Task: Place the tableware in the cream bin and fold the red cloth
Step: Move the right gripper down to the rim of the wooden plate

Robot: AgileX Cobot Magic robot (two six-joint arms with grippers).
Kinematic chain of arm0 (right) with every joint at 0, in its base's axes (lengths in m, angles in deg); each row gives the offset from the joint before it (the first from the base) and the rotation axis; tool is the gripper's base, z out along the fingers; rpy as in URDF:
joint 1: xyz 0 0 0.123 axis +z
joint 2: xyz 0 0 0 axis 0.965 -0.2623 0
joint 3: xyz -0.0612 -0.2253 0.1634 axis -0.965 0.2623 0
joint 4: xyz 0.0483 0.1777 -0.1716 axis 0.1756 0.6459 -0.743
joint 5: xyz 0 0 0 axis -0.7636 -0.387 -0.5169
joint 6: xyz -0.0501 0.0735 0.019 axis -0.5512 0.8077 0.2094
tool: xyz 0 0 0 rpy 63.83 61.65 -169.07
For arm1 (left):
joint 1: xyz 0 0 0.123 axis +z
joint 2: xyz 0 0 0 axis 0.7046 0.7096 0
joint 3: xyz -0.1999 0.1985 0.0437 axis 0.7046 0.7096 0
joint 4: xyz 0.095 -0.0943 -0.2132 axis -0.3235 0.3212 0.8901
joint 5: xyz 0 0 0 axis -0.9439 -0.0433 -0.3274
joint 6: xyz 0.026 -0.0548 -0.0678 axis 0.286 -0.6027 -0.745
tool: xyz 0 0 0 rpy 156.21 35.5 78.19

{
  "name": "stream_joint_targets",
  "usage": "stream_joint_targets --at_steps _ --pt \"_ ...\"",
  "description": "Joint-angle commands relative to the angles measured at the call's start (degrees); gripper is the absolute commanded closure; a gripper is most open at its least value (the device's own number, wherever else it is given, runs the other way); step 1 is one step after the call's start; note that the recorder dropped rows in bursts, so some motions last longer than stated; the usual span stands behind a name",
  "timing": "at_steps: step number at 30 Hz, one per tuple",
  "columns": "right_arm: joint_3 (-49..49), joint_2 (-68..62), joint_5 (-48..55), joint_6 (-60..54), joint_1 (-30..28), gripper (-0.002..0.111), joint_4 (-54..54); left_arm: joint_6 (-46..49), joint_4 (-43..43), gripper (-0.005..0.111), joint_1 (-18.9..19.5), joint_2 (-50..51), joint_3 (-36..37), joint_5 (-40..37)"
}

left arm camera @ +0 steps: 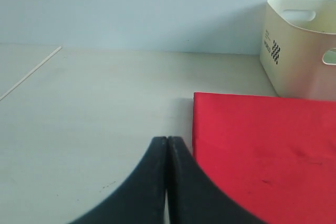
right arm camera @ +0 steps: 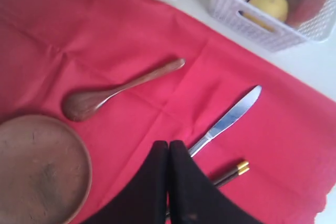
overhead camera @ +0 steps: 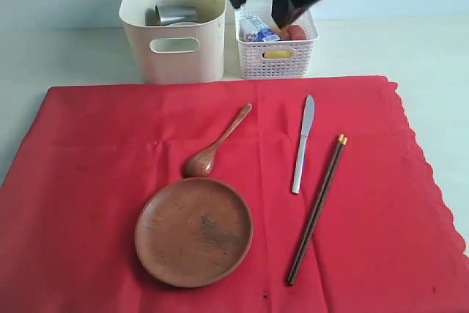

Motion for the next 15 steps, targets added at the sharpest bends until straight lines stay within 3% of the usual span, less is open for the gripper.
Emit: stream_joint_targets --at_steps 1,6,15 --pt "15.14 6.09 -11.11 -0.42 2.45 0.108 1.80 -0.47 0.21 0.106 -0.31 -0.30 0.04 0.47" --pt "30.57 11.36 -23.48 -1.43 3.72 0.108 4.66 -0.47 0.21 0.106 -0.31 -0.30 0.04 0.47" --pt "43.77 12.08 -32.10 -1.43 3.72 0.108 7.49 -0.47 0.21 0.106 -0.31 -0.30 0.04 0.47"
